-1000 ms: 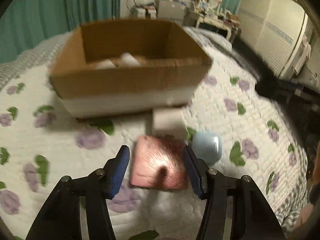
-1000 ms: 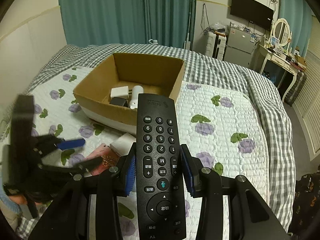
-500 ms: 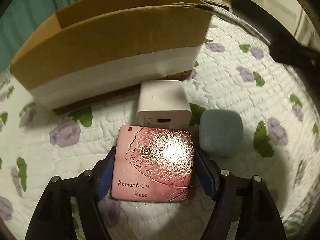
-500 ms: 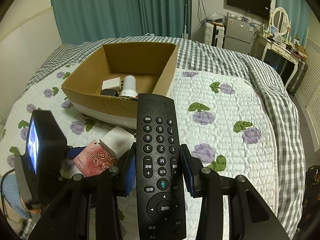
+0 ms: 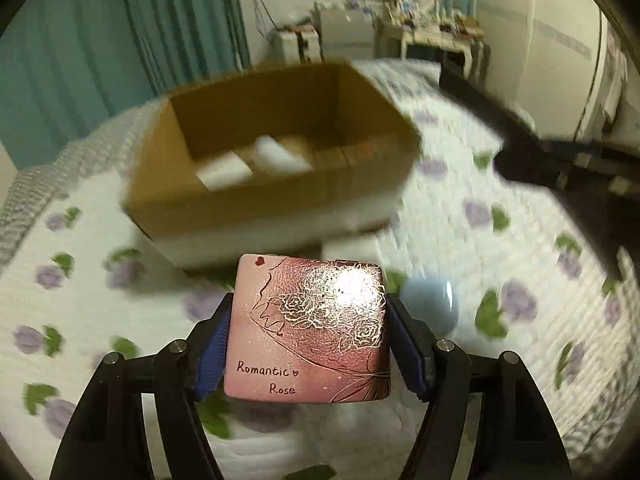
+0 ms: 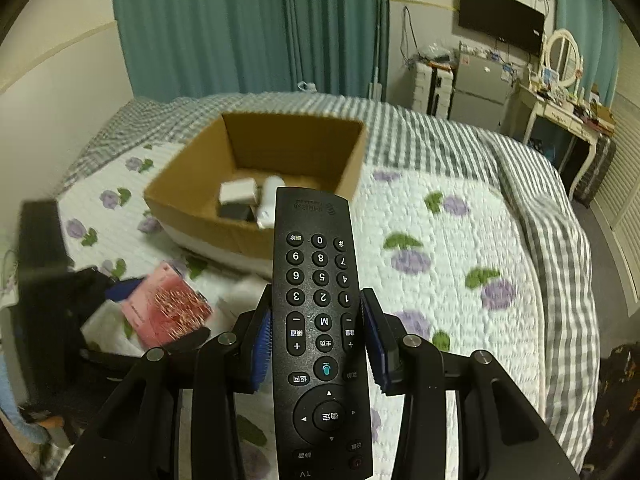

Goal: Organize rigid objects
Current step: 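Carry the card and remote into the box and open both tools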

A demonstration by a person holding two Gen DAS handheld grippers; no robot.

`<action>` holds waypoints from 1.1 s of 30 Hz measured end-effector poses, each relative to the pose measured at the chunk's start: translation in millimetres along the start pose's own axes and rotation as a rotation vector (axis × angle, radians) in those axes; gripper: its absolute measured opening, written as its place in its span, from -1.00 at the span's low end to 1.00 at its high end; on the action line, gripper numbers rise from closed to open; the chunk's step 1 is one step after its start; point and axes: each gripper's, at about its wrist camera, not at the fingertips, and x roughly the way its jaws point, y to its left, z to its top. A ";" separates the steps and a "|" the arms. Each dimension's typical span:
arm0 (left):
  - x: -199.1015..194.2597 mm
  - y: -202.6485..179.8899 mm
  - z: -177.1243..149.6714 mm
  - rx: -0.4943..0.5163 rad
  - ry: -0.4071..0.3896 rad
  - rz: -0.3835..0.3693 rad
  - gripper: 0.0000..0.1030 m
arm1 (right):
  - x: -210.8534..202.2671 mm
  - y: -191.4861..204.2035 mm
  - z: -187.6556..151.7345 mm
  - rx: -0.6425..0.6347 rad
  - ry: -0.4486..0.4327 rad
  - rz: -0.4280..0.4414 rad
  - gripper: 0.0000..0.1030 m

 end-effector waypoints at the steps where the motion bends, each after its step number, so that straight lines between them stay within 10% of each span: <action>1: -14.5 10.0 10.1 -0.016 -0.030 0.001 0.39 | -1.8 1.8 4.9 -0.001 -0.007 0.002 -0.24; 14: 16.3 63.4 120.2 -0.087 -0.092 0.026 0.39 | 21.1 17.0 98.1 -0.037 -0.105 0.005 -0.24; 23: 79.8 64.6 113.4 -0.038 -0.063 0.000 0.43 | 92.2 5.7 104.2 -0.020 -0.070 0.022 -0.24; 33: 63.1 71.4 134.2 -0.077 -0.101 0.061 0.45 | 110.2 2.1 112.3 -0.014 -0.077 0.027 -0.24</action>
